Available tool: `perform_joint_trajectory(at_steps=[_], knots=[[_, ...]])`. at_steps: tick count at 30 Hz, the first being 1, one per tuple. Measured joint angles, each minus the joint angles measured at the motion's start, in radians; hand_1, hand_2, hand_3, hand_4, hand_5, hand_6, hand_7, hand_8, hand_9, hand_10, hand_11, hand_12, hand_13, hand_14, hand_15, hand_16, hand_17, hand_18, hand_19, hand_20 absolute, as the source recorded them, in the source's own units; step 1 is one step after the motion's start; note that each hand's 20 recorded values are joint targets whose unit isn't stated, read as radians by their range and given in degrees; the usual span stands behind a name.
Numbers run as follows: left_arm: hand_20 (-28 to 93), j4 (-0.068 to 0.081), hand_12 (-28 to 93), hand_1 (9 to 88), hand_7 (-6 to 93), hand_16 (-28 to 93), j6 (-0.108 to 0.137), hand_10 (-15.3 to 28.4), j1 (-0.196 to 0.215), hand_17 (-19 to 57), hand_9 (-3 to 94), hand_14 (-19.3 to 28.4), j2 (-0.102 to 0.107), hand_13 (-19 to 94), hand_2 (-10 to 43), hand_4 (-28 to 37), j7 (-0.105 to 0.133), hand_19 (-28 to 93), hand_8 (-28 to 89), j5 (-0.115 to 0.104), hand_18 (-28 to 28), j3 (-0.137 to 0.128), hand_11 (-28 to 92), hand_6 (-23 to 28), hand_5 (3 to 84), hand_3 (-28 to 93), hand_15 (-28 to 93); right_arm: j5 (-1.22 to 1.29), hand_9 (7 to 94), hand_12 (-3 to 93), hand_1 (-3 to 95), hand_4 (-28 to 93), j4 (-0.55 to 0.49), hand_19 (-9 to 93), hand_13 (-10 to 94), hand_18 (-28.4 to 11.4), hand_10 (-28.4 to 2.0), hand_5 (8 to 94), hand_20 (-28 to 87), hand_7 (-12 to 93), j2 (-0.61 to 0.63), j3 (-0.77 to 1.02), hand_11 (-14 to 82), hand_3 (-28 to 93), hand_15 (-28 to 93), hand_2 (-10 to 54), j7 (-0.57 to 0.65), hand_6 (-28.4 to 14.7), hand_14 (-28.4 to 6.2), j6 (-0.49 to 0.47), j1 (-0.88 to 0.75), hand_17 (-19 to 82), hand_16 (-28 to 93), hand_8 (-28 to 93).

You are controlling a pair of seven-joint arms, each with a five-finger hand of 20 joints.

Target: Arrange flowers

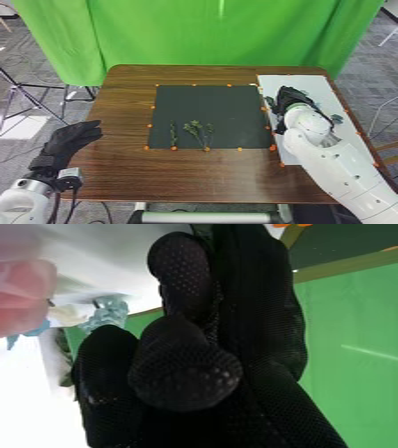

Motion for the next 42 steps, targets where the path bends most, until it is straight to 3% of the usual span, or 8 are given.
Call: perform_joint_trajectory(at_steps=[4,10,15,29,35,42], knots=[[19,0.0,15,26.3,12.5,5,-0.001,14.0,0.0,1.9,44.6,18.9,0.0,34,-2.4,-17.9,-0.001,13,-5,0.0,15.9,0.0,22,5.3,46.5,62,22,0.033,86.3,48.1,90.6,38,-0.009,93,94,-6.5,-12.0,66.0,45,44,-0.005,0.007,33.5,-12,59,-9.5,-0.001,-5.4,0.0,0.0,-0.001,71,30,24],[19,0.0,15,26.4,12.4,5,-0.003,14.0,-0.001,1.9,44.7,18.9,-0.001,34,-2.4,-17.8,-0.002,13,-5,0.0,15.9,0.0,22,5.4,46.5,62,22,0.11,85.8,48.8,90.3,42,-0.01,93,94,-6.4,-13.9,65.2,48,49,0.001,0.013,35.8,-11,60,-9.5,-0.012,-6.7,0.2,0.086,-0.008,72,30,20],[19,0.0,15,26.4,12.4,4,-0.004,13.9,0.0,1.9,44.7,18.9,-0.002,34,-2.3,-17.7,-0.004,13,-5,0.0,15.8,-0.003,22,5.4,46.5,62,22,0.112,86.1,48.5,92.8,48,-0.018,93,94,-6.2,-13.9,64.8,49,52,0.018,0.008,36.4,-19,62,-9.5,-0.026,-6.9,0.3,0.182,-0.036,73,29,17],[19,-0.001,15,26.5,12.4,4,-0.007,13.9,0.002,1.9,44.6,18.8,-0.004,34,-1.9,-17.2,-0.014,13,-5,0.0,15.8,-0.006,22,5.3,46.4,62,22,0.149,86.9,47.5,94.3,54,-0.117,93,94,-5.3,-13.2,65.6,47,52,0.059,0.04,36.4,-25,63,-9.5,-0.045,-7.1,0.5,0.249,-0.042,74,27,17],[19,-0.002,15,26.3,12.4,5,-0.011,14.0,0.006,1.9,44.5,18.9,-0.004,34,-1.9,-17.1,-0.019,13,-5,0.0,15.8,-0.017,22,5.4,46.4,62,22,0.456,87.7,45.7,94.6,53,-0.181,93,94,-3.9,-13.1,66.8,41,50,0.053,0.117,36.7,-24,63,-9.5,-0.03,-8.0,-0.2,0.264,-0.054,76,25,18],[19,-0.005,15,26.3,12.1,5,-0.016,14.0,0.016,1.8,44.0,18.9,-0.005,34,-1.8,-17.1,-0.021,13,-5,0.0,15.8,-0.025,22,5.3,46.1,61,22,0.768,88.1,44.7,94.6,53,-0.184,92,94,-2.9,-13.6,67.3,38,50,0.044,0.179,36.3,-23,63,-9.5,-0.004,-8.2,-0.4,0.264,-0.066,77,23,18]])
